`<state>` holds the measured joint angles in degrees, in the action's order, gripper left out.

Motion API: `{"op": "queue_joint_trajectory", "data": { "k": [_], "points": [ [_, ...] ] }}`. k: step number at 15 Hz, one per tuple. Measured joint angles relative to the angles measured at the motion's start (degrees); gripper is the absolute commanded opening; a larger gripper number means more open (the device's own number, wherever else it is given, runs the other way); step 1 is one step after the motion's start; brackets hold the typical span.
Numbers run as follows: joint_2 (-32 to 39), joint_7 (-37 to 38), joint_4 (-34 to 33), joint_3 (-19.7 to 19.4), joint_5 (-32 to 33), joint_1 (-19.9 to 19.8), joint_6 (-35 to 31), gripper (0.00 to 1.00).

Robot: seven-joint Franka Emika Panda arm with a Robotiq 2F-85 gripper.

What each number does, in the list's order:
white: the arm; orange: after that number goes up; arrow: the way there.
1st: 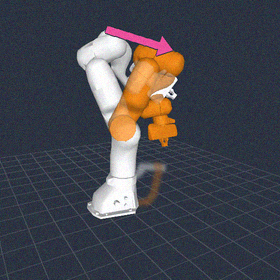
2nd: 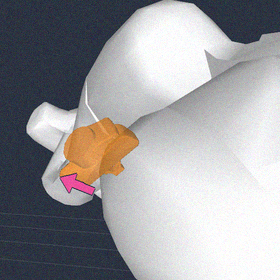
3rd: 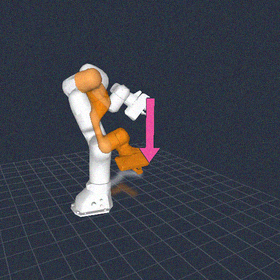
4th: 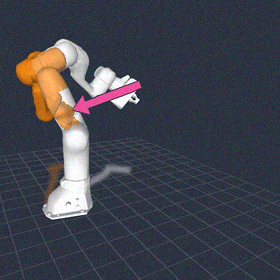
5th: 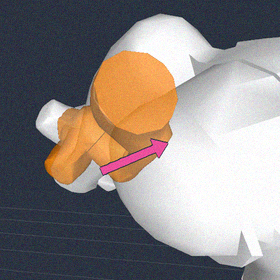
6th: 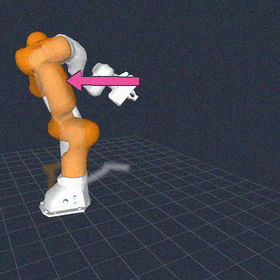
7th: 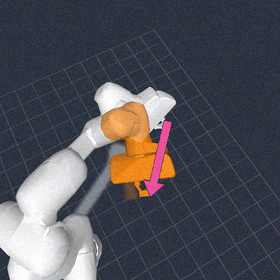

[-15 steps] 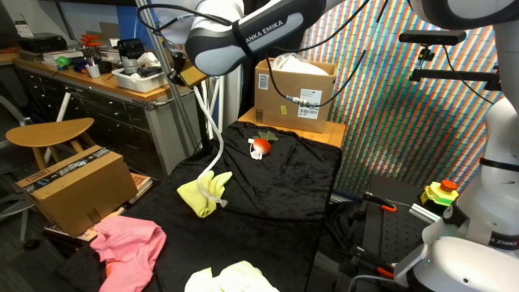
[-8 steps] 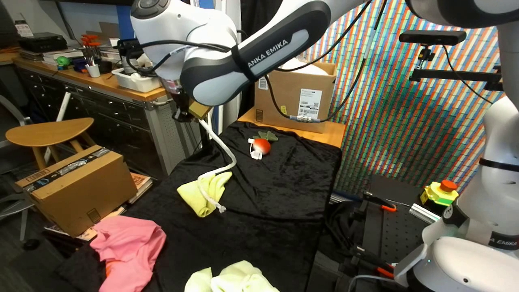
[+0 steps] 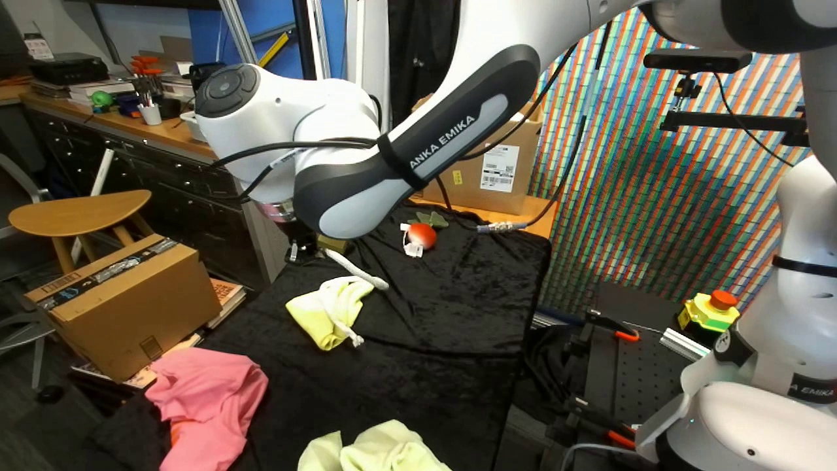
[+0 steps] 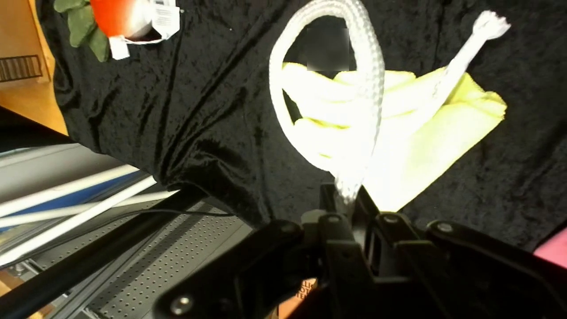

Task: Pick up the clothes, rope and the plush toy and put them in one place

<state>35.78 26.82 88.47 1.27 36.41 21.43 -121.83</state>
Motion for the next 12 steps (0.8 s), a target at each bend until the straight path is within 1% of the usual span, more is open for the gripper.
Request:
{"op": "queue_joint_trajectory", "data": {
  "k": [4, 8, 9, 10, 12],
  "points": [
    [4.1, 1.2, -5.1, -0.9, -5.3, -0.9, -0.5, 0.1],
    [10.1, 4.0, -12.1, -4.4, -9.5, -2.2, -1.1, 0.1],
    [11.7, 4.7, -13.9, -5.3, -10.5, -2.5, -1.1, 0.21],
    [13.3, 5.3, -15.7, -6.1, -11.5, -3.0, -1.1, 0.38],
    [16.1, 6.1, -18.7, -7.1, -13.2, -3.8, -1.1, 0.5]
  ]
}}
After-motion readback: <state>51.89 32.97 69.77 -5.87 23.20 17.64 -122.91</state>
